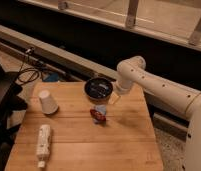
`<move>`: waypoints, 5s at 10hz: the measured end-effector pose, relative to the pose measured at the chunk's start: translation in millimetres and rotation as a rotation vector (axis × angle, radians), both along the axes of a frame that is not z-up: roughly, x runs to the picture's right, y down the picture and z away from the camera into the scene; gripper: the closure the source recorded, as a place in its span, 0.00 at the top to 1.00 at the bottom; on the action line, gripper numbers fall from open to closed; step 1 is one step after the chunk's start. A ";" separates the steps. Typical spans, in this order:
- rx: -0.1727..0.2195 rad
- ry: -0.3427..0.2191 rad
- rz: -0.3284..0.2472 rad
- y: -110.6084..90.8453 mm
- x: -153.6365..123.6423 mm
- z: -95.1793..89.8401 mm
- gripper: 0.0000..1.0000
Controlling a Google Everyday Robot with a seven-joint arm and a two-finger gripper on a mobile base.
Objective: Move the arm in a circular motion
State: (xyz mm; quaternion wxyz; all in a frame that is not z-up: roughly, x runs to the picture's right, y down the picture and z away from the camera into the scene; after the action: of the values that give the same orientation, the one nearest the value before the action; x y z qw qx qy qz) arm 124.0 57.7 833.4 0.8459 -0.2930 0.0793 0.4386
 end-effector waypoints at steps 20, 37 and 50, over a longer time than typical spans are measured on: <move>-0.003 0.003 -0.024 7.8 -5.7 -15.8 0.80; -0.022 0.014 -0.103 30.9 -73.6 -83.5 0.80; -0.084 -0.001 -0.129 10.8 -142.5 -104.1 0.43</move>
State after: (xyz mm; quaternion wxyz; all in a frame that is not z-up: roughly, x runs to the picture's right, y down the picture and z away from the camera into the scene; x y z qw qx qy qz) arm -18.5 68.5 729.3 0.8593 -0.3229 0.1158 0.3793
